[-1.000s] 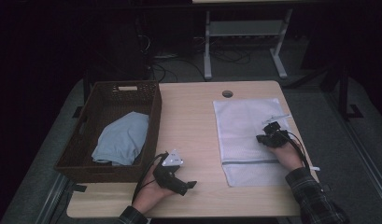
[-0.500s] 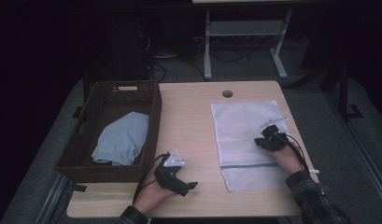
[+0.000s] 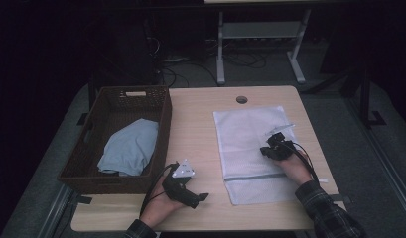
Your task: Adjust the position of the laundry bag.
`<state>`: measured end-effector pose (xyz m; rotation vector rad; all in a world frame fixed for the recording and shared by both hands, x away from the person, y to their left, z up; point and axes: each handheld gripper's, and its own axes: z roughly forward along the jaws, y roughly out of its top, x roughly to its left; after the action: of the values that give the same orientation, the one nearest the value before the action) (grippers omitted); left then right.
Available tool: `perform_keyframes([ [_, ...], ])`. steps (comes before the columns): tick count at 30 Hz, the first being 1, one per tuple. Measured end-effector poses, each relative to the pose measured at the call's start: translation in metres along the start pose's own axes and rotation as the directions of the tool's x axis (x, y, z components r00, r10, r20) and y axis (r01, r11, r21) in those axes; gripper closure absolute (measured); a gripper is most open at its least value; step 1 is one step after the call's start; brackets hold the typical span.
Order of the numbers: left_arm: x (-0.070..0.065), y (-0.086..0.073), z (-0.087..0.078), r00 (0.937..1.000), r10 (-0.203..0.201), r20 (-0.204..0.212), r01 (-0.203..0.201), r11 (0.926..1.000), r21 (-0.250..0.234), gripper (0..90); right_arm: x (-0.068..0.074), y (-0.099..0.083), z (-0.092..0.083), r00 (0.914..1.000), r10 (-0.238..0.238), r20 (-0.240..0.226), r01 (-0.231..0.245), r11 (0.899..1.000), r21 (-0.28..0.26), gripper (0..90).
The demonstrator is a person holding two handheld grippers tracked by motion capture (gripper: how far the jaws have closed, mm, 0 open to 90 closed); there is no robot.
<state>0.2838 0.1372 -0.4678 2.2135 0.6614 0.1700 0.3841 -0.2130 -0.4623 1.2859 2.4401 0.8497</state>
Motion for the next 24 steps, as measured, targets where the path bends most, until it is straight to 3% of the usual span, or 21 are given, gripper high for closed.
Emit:
perform_keyframes([
  [5,0.001,0.0,-0.001,1.0,0.002,-0.004,-0.002,1.0,0.002,0.0,0.009,0.007,0.006,0.9998,0.001,-0.021,-0.001,1.0,0.0,89.6],
  [18,0.0,0.001,-0.002,0.9999,0.008,-0.006,-0.008,1.0,-0.003,0.0,0.029,0.023,0.019,0.9994,-0.025,-0.023,0.025,1.0,-0.006,89.6],
  [24,-0.001,0.001,-0.003,1.0,0.007,-0.007,-0.007,0.9999,-0.008,0.0,0.037,0.028,0.024,0.9996,-0.015,-0.025,0.015,1.0,-0.01,89.6],
])
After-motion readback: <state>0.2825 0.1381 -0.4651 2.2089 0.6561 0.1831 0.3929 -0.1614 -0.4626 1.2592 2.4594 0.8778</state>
